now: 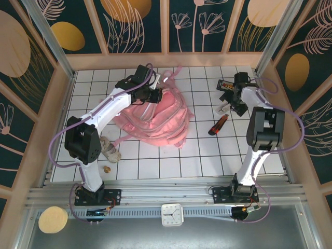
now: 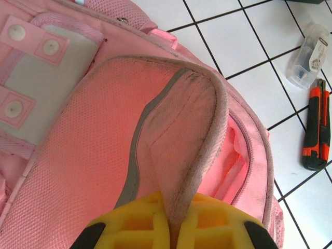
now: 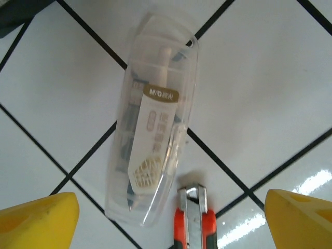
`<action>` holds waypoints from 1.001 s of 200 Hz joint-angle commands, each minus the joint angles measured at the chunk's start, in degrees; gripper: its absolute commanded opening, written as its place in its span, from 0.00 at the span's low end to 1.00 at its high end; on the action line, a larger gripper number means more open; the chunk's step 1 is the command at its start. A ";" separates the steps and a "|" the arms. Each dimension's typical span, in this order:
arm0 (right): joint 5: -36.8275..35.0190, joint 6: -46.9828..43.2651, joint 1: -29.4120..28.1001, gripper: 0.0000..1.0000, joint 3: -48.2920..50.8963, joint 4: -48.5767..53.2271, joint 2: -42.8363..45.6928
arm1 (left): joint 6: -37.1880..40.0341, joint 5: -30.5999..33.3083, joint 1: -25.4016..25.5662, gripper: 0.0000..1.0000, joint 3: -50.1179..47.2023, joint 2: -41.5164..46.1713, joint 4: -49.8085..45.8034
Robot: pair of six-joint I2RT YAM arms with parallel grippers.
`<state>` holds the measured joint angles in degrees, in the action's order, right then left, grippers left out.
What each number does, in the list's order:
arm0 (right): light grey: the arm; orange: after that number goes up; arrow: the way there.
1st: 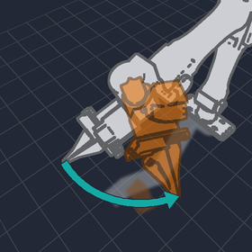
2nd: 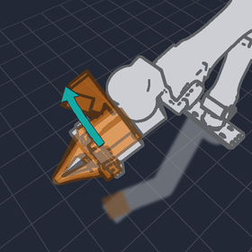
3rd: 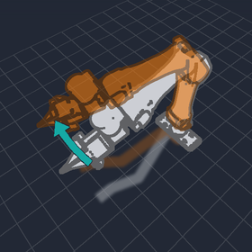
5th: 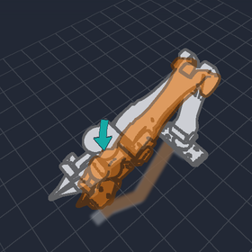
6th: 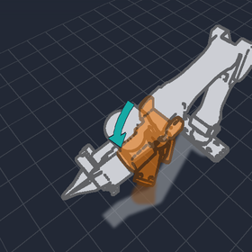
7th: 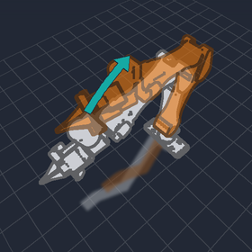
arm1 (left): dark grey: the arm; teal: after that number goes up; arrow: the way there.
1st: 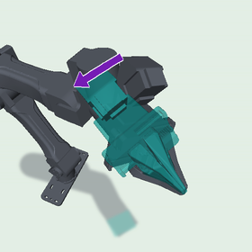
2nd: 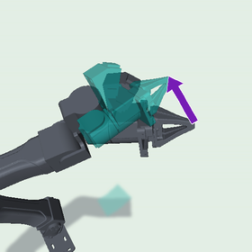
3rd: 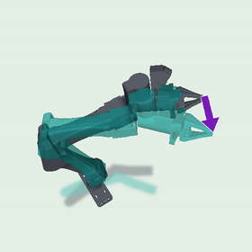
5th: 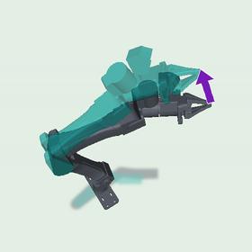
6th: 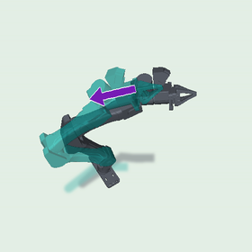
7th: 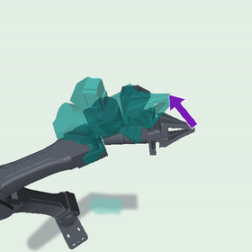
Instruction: Pack the student bag
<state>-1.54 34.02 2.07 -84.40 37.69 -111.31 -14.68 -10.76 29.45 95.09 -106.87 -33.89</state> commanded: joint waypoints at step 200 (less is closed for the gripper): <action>1.86 3.59 1.49 0.40 -10.52 0.63 -14.27 | -0.44 -1.37 -0.62 0.00 -0.91 1.30 3.52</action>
<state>-1.65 36.84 3.44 -96.23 38.96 -125.73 -14.72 -12.64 29.45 93.32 -106.87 -32.56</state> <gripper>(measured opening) 0.454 0.063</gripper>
